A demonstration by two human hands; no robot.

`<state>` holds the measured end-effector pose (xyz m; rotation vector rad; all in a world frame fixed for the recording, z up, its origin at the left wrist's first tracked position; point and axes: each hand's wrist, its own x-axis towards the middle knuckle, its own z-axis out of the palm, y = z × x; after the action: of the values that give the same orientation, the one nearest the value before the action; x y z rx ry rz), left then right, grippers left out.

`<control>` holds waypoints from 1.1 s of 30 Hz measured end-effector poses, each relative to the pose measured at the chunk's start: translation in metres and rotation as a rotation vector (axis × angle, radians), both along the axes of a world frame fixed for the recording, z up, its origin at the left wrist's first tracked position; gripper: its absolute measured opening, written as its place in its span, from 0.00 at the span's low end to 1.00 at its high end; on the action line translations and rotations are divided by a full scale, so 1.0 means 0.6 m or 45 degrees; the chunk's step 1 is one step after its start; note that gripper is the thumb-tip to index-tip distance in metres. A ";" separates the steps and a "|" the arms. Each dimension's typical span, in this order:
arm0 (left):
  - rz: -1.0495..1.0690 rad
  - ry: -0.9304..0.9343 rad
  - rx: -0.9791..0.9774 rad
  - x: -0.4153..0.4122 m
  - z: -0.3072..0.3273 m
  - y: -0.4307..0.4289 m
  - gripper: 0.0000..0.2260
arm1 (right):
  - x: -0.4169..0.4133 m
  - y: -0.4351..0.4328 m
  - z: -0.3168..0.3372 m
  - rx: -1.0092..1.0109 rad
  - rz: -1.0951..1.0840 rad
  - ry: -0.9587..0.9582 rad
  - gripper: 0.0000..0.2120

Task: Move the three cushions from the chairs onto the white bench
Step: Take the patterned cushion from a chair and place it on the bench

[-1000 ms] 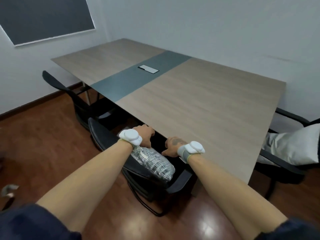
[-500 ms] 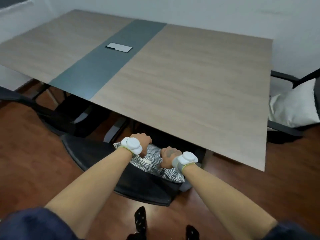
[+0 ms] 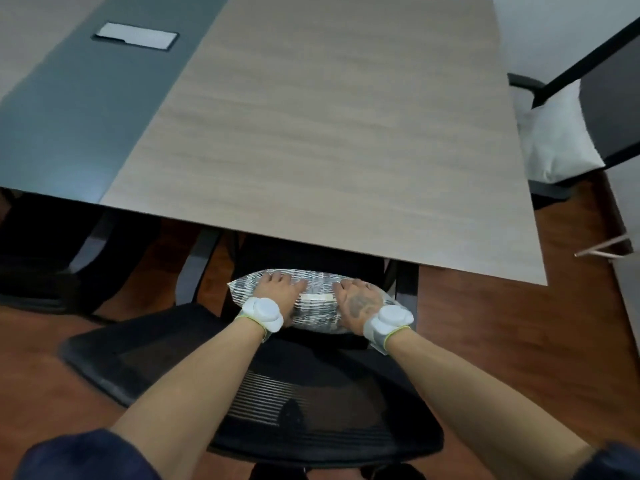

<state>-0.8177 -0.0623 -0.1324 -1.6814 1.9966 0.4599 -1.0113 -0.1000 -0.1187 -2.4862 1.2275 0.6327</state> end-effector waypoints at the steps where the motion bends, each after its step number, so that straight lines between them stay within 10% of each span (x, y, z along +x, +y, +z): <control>1: -0.019 0.001 -0.062 0.003 -0.007 -0.011 0.44 | -0.003 -0.002 -0.004 -0.054 -0.048 -0.048 0.28; 7: -0.001 -0.028 -0.104 -0.002 -0.032 -0.028 0.44 | -0.028 0.000 -0.037 0.029 -0.099 0.073 0.54; 20: -0.010 -0.047 -0.443 -0.032 0.169 -0.065 0.22 | -0.042 -0.033 0.149 -0.190 -0.273 -0.283 0.25; 33: -0.175 0.034 -0.864 -0.239 0.514 -0.130 0.12 | -0.252 -0.041 0.472 -0.508 -0.432 -0.535 0.18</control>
<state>-0.9610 -0.1401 0.1761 -1.8804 2.4352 -0.2877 -1.1622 -0.1244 0.1642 -2.4293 1.6587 -0.2334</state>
